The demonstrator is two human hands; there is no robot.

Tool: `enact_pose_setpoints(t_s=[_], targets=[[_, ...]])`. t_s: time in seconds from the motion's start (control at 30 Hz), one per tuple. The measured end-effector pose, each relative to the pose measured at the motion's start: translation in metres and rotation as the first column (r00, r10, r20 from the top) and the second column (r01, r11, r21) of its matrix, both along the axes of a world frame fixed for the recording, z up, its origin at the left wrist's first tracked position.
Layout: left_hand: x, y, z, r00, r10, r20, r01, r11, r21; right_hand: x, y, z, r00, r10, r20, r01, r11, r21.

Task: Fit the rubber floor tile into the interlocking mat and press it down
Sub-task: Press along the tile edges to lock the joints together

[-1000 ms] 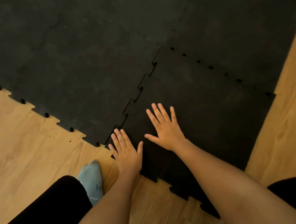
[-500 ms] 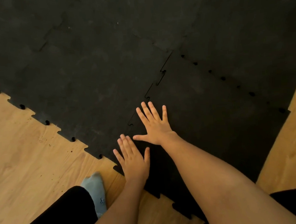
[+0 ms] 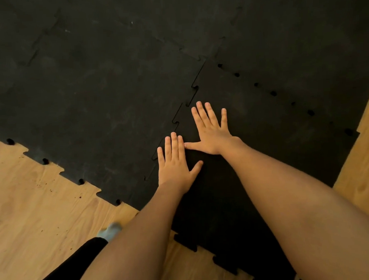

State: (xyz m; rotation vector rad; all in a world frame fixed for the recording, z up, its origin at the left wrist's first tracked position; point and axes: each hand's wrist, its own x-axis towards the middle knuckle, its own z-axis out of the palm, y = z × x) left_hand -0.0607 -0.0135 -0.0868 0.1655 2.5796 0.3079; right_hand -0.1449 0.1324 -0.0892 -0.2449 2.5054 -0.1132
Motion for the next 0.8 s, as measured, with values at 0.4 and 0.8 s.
enact_pose_setpoints(t_s=[0.4, 0.8], targets=[[-0.014, 0.008, 0.007, 0.982, 0.039, -0.186, -0.025, 0.997, 0.076, -0.017, 0.009, 0.015, 0.997, 0.054, 0.047, -0.052, 0.998, -0.028], [-0.102, 0.052, 0.021, 0.979, -0.204, 0.022, 0.205, 0.967, -0.154, -0.078, 0.080, 0.001, 1.000, -0.008, -0.002, 0.009, 1.000, 0.023]])
